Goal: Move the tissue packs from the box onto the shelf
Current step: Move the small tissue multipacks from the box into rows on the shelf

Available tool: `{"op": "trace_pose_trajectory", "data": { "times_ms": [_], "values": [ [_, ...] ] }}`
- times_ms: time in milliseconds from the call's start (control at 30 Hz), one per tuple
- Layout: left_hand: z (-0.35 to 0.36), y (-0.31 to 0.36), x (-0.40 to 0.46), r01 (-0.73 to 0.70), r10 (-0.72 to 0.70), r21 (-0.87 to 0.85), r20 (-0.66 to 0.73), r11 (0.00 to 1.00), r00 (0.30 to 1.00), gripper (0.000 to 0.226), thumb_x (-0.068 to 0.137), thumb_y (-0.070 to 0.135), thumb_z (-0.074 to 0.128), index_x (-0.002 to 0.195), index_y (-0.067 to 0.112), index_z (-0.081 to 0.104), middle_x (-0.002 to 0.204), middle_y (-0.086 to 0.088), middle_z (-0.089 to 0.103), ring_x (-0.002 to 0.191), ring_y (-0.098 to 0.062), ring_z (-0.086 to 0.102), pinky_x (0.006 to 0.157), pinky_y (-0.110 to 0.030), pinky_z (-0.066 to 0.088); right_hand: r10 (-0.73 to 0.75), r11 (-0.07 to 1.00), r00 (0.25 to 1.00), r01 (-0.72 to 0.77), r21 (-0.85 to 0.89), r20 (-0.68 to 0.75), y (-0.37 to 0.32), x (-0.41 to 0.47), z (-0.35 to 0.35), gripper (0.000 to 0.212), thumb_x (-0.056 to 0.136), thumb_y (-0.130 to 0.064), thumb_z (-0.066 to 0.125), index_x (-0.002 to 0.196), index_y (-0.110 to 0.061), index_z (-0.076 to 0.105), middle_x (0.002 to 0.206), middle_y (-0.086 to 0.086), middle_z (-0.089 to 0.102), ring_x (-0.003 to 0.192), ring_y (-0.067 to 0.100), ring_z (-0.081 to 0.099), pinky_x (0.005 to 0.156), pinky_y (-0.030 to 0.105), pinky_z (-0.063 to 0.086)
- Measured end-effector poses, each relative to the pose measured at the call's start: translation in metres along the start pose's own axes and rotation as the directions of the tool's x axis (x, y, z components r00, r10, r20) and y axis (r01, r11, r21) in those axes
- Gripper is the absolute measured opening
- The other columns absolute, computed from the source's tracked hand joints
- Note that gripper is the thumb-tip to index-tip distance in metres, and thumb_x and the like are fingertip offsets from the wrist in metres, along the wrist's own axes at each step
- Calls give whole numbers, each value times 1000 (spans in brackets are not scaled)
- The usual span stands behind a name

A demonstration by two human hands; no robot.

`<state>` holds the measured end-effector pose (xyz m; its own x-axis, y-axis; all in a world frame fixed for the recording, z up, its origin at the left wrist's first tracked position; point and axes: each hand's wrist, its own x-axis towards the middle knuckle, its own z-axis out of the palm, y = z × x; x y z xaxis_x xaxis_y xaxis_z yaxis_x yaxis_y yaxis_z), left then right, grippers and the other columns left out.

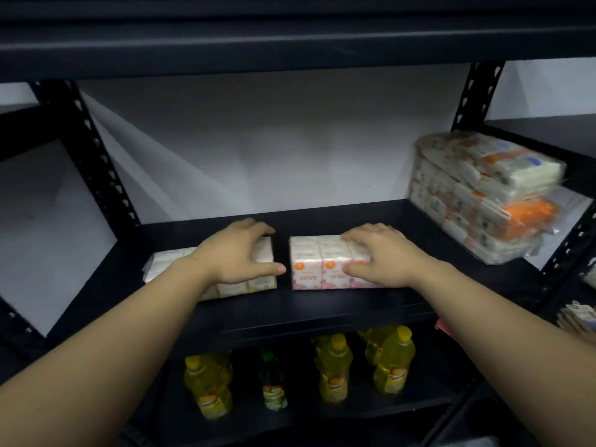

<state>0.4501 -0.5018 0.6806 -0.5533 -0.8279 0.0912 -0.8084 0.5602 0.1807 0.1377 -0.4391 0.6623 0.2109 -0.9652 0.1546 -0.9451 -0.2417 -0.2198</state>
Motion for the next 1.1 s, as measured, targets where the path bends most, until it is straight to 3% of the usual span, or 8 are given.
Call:
{"op": "trace_pose_trajectory", "data": {
  "times_ms": [100, 267, 633, 800, 1100],
  "values": [
    [0, -21, -14, 70, -69, 81, -25, 994, 997, 102, 60, 84, 70, 143, 31, 43, 134, 6, 50, 122, -18, 50, 99, -42, 49, -35, 999, 999, 35, -17, 19, -20, 13, 9, 78, 81, -71, 65, 148, -38, 42, 143, -5, 51, 130, 23, 47, 114, 48, 31],
    [15, -39, -28, 41, -40, 22, -67, 999, 997, 89, 72, 75, 71, 147, 35, 43, 135, 6, 50, 122, -19, 49, 101, -43, 46, -60, 998, 998, 60, -19, -15, -39, 31, 23, 85, 75, -82, 61, 146, -39, 43, 140, -7, 53, 127, 21, 49, 112, 45, 33],
    [20, -59, -10, -21, 18, -36, -83, 999, 996, 89, 75, 72, 71, 150, 33, 42, 141, 7, 49, 129, -15, 46, 107, -39, 43, -112, 993, 993, 111, -30, -43, -44, 65, 38, 84, 74, -85, 59, 145, -40, 47, 136, -12, 53, 124, 16, 44, 108, 40, 34],
    [17, -75, 11, 16, -20, -42, -97, 999, 995, 85, 73, 69, 75, 143, 29, 46, 139, 8, 54, 126, -15, 51, 105, -36, 44, -137, 989, 985, 130, -72, -104, -42, 93, 40, 90, 68, -93, 47, 142, -43, 53, 117, -10, 42, 112, 14, 36, 101, 40, 32],
    [13, -113, 62, 65, -59, 55, -100, 996, 993, 84, 77, 71, 69, 147, 30, 47, 144, 3, 53, 133, -22, 43, 111, -44, 37, -135, 985, 986, 123, -123, -100, -42, 160, 51, 74, 82, -76, 59, 144, -36, 53, 126, -6, 50, 117, 19, 42, 100, 40, 34]
  ]
}}
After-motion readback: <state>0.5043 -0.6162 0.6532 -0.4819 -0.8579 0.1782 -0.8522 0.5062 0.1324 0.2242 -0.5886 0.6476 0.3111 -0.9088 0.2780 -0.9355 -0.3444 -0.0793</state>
